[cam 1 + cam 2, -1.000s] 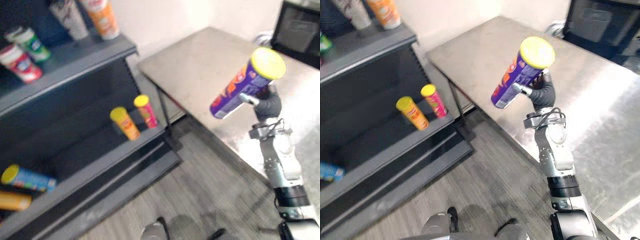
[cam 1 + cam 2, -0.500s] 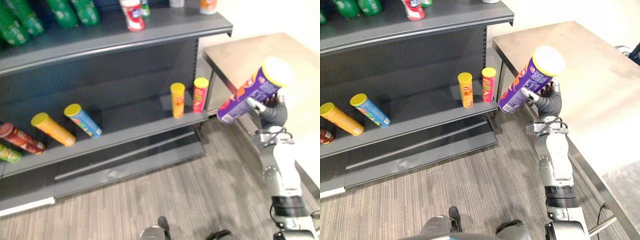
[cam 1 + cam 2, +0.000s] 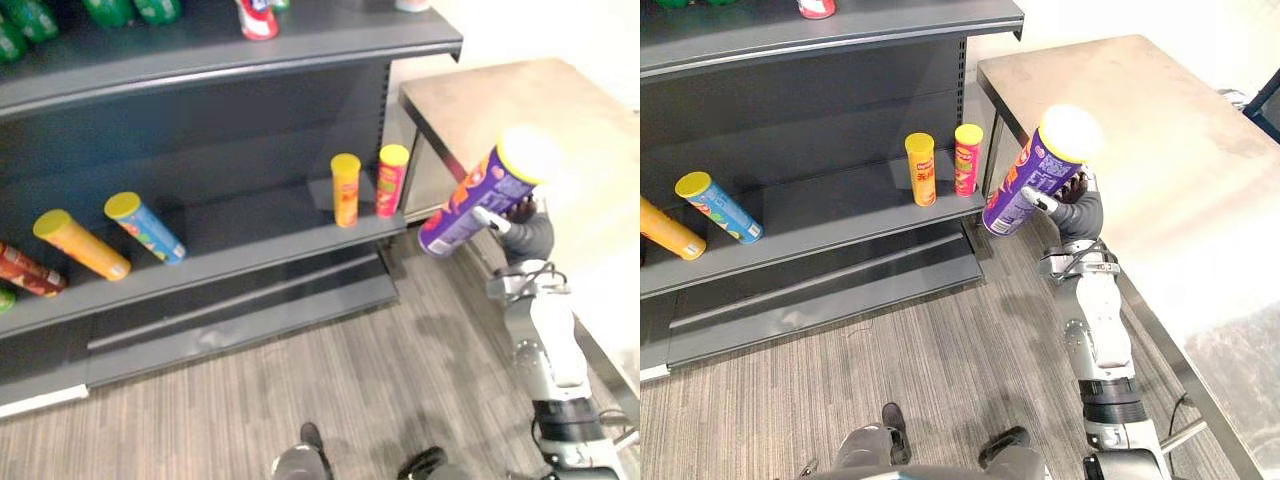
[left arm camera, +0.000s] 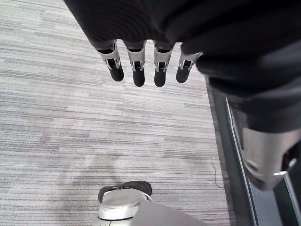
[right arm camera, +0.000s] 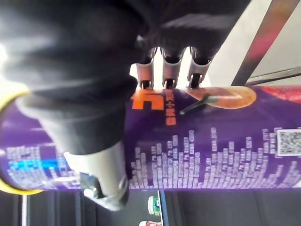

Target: Put the gum and the chips on the shelf.

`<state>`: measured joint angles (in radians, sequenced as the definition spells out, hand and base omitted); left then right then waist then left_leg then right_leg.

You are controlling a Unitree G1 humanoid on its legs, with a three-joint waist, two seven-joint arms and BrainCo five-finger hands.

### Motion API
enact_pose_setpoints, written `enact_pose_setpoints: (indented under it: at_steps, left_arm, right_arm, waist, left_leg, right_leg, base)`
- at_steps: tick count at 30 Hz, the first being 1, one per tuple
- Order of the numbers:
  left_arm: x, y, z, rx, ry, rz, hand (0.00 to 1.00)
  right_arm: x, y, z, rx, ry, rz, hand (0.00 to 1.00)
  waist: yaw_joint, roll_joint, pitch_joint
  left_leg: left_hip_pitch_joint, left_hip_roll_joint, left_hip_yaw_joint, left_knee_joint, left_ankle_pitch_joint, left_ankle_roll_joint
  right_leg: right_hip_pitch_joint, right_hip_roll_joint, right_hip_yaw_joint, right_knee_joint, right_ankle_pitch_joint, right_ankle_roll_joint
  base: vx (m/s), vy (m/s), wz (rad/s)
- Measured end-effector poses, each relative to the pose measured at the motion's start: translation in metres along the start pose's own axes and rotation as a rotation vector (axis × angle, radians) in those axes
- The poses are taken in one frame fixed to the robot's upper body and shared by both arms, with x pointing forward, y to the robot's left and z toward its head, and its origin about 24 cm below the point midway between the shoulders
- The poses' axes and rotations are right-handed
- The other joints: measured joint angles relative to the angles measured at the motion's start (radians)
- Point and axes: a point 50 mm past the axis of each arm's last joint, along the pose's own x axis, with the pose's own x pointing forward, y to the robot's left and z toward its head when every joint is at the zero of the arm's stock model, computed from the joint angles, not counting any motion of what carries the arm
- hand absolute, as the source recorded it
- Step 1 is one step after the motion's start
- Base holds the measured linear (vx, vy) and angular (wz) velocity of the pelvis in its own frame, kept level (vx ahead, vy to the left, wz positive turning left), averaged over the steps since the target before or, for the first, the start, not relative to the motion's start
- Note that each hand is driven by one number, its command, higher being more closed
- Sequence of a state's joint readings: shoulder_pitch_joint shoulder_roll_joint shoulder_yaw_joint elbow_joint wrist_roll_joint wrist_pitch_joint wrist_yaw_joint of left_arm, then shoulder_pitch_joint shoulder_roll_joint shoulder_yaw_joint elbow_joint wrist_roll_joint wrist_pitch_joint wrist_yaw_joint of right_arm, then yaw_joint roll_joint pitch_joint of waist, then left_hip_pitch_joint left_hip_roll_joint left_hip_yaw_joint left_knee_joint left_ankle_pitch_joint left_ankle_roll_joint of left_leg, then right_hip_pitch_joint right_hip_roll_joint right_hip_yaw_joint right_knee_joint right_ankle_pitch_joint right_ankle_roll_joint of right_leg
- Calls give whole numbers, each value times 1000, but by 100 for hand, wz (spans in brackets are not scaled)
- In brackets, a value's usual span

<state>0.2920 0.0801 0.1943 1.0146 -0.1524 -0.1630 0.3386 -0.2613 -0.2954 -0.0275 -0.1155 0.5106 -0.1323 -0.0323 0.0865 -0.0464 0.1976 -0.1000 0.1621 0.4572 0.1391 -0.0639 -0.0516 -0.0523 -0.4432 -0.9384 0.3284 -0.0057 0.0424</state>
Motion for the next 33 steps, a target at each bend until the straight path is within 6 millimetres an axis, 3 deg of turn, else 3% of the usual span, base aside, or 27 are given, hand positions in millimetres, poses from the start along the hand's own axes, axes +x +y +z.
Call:
enact_pose_setpoints:
  at_steps: [8,11,15,16,17,18,19,20,21,24,28,30,33]
  left_arm:
    - [0,-1,5,-66,-15,-13,0]
    - [0,-2,3,-196,25,-18,0]
    - [-1,-3,2,-258,43,-25,0]
    - [-1,-3,2,-255,40,-26,0]
    - [-1,-3,3,-241,35,-31,0]
    - [-2,-4,4,-220,21,-41,0]
    - [-2,-5,6,-194,8,-50,0]
    - [0,-3,12,-140,-22,-59,0]
    - [3,2,16,-98,-41,-57,0]
    - [5,2,17,-65,-29,-67,0]
    - [8,3,22,-67,-44,-72,0]
    - [9,5,25,-72,-56,-65,0]
    - [6,-3,22,-84,-47,-86,0]
  right_arm:
    - [8,20,-3,15,24,123,100]
    - [8,28,-7,21,46,168,100]
    - [6,31,-12,22,67,183,100]
    - [6,33,-12,24,71,191,100]
    - [4,35,-14,28,80,203,100]
    - [-1,33,-18,30,96,197,100]
    - [-4,32,-20,34,109,189,100]
    - [-12,31,-26,48,133,170,100]
    - [-20,32,-32,66,155,153,100]
    - [-28,38,-37,81,175,166,100]
    - [-30,40,-32,95,126,173,100]
    - [-27,42,-27,102,86,184,100]
    - [-26,41,-25,113,64,169,100]
  waist:
    - [10,-32,16]
    - [18,-32,20]
    - [55,-32,26]
    - [57,-31,27]
    - [54,-26,28]
    - [52,-15,34]
    - [51,-8,37]
    - [47,-6,36]
    - [42,-15,33]
    - [30,-15,35]
    - [21,-1,48]
    - [28,-11,58]
    - [26,-11,67]
  left_leg:
    - [3,-29,-8,12,-9,10]
    - [-30,-25,-21,112,-65,22]
    - [-75,-13,-74,258,-164,47]
    - [-78,-17,-88,268,-177,48]
    - [-88,-31,-129,279,-188,66]
    - [-93,-46,-185,287,-190,80]
    - [-100,-49,-216,291,-191,82]
    - [-127,-60,-288,303,-191,88]
    - [-144,-88,-342,305,-186,96]
    - [-159,-162,-425,334,-187,96]
    - [-190,-206,-519,402,-201,84]
    - [-217,-199,-549,416,-197,67]
    - [-201,-176,-551,375,-174,33]
  right_leg:
    - [-12,-59,21,66,0,0]
    - [-9,-80,27,94,1,0]
    - [27,-100,67,122,27,20]
    - [28,-102,94,130,41,9]
    - [18,-100,189,155,87,-32]
    - [-31,-81,352,205,113,-85]
    - [-46,-43,454,205,89,-72]
    - [-66,47,610,195,4,-23]
    - [-87,108,713,186,-43,4]
    - [-128,187,871,155,-95,59]
    - [-146,223,939,157,-136,107]
    - [-120,246,912,113,-176,97]
    - [-116,265,889,109,-182,95]
  base:
    - [15,27,6]
    - [-32,53,5]
    - [-42,75,24]
    - [-54,105,61]
    - [8,130,93]
    - [26,140,108]
    - [60,113,134]
    - [61,72,155]
    - [74,47,160]
    - [121,9,129]
    - [127,-96,101]
    - [82,-163,34]
    - [0,-155,5]
